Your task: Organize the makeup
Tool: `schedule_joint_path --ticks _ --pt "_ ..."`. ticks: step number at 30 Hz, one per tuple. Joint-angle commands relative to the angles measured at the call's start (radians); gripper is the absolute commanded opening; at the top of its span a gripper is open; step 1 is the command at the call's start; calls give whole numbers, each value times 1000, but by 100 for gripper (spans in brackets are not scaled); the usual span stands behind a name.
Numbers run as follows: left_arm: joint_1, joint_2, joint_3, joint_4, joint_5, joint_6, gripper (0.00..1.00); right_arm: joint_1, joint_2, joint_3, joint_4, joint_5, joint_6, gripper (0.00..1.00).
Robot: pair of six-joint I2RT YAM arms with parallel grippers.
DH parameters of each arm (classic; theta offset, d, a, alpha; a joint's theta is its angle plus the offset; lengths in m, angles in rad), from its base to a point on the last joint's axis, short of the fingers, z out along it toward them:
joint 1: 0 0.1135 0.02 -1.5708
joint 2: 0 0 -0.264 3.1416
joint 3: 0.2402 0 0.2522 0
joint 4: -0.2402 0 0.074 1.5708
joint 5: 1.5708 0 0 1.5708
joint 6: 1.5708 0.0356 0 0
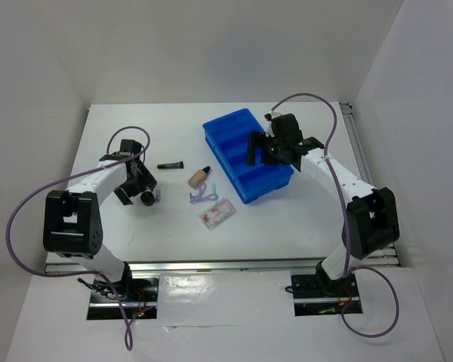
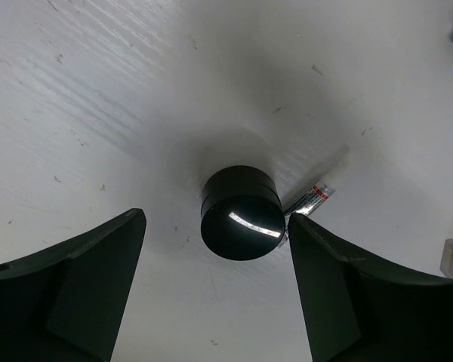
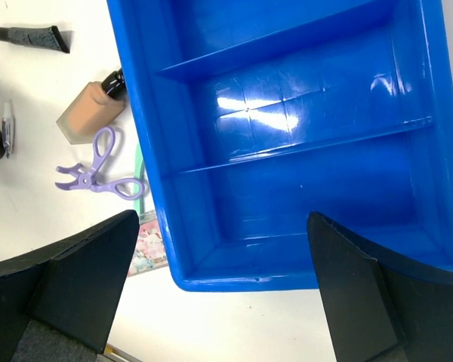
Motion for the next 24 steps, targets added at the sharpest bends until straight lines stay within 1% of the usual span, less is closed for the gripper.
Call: schedule_joint_path --ticks 1,3,9,10,15,16,19,23,24 --pt "7 6 -10 42 28 -16 90 10 -26 -5 2 -16 7 100" --pt "7 6 -20 42 37 -16 90 10 -26 -5 2 -16 7 100" --pt "7 36 -30 63 46 -16 81 10 -17 -5 2 -25 25 100" --pt "7 36 -39 63 46 -16 81 10 -17 -5 2 -36 26 100" --pt "7 36 -48 72 46 -16 71 19 -8 -5 2 -36 26 100" --pt "7 36 -57 72 46 -16 67 19 2 -5 2 -36 26 100" --pt "7 36 -57 82 46 -16 60 19 2 -5 2 -36 26 100" --pt "7 26 -37 60 46 -6 47 19 11 -5 2 -36 26 100" --pt "7 6 -37 48 46 -6 42 19 11 -5 2 -36 26 100"
